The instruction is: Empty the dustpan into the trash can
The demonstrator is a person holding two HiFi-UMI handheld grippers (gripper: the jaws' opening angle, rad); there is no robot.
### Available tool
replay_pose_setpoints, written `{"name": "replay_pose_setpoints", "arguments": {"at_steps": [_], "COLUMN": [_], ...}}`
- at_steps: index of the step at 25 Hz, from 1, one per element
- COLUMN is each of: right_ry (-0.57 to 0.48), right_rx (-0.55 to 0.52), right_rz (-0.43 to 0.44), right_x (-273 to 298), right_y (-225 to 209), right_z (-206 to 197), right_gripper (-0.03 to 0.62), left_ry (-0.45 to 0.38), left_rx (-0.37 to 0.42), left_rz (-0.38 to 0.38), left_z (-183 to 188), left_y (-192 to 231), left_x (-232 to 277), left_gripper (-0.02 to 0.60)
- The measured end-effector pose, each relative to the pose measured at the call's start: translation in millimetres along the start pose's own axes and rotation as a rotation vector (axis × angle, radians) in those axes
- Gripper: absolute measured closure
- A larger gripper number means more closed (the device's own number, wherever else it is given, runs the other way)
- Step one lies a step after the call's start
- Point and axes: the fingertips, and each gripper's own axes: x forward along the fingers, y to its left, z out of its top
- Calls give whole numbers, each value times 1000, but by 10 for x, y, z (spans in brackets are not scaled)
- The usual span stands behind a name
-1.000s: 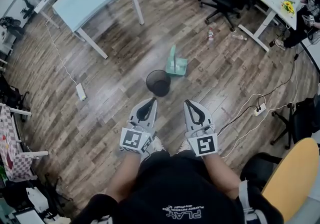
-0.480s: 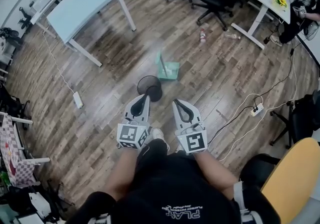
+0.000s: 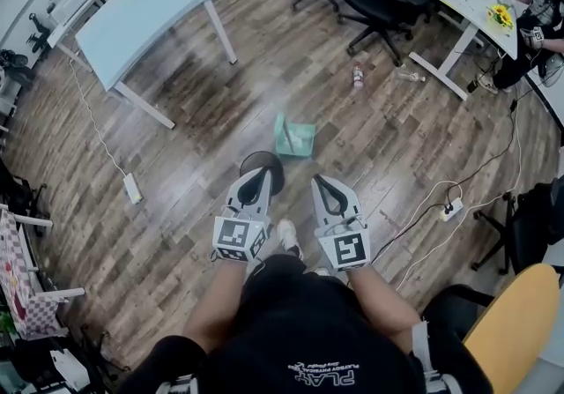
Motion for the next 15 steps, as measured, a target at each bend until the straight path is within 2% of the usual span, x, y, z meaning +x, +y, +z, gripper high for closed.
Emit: {"name": "replay_pose_setpoints", "arguments": {"at_steps": [5,10,15], "right_ry": [55,106,131], "right_rx": [10,85,61], "right_rz": [-34,-89,-112], "right_x": [465,890,1268], "right_y": [-186,-375,-490], "right_z": [-140,-350,-393], "right_gripper": [569,569,569], "left_ry": [25,50,60], "left_rx": [1,26,22], "left_rz": [-48,-116,-151], "left_z": [14,-30,-54], "left_y": [303,564,742], "left_x": [396,718,977], "left_gripper": [568,568,568]}}
